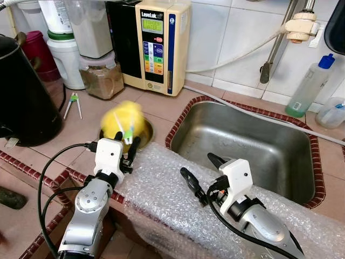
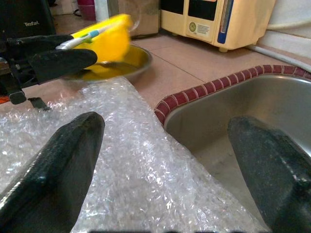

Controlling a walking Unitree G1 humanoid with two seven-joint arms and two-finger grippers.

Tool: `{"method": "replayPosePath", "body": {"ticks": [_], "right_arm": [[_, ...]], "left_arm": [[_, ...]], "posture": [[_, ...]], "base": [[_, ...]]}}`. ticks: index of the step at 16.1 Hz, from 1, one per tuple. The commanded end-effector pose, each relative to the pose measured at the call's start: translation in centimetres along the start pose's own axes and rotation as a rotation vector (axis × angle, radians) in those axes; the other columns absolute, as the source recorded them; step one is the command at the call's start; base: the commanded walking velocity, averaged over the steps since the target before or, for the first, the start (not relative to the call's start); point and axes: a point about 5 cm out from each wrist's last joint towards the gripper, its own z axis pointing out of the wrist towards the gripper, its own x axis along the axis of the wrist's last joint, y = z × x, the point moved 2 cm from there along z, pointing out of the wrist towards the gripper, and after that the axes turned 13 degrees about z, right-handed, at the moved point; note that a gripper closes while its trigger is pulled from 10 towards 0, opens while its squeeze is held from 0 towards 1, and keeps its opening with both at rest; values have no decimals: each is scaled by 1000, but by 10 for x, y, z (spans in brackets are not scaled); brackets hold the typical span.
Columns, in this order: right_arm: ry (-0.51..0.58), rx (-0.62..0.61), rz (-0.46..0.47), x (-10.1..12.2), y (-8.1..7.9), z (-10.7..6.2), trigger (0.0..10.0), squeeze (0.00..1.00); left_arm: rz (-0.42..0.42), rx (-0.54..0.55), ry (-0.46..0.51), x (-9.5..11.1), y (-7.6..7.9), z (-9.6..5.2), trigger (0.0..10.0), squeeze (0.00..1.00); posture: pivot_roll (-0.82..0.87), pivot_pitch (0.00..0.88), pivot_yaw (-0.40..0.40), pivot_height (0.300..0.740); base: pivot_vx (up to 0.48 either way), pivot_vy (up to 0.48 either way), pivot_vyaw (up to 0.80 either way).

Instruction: Kitchen organization

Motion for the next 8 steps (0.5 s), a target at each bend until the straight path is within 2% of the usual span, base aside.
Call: {"method": "replayPosePath", "body": {"ticks": [1, 8], "right_arm": [[5, -18, 1, 1, 2, 1, 10000, 0], [8, -7, 4, 0, 1, 3, 10000, 0]], "left_arm": [[4, 18, 1, -1, -4, -2, 0, 0], [12, 26, 5, -1, -7, -5, 0, 0]], "posture": [[12, 13, -8, 740], [23, 13, -6, 740]], "base": [[0, 0, 0], [0, 0, 0]]}}
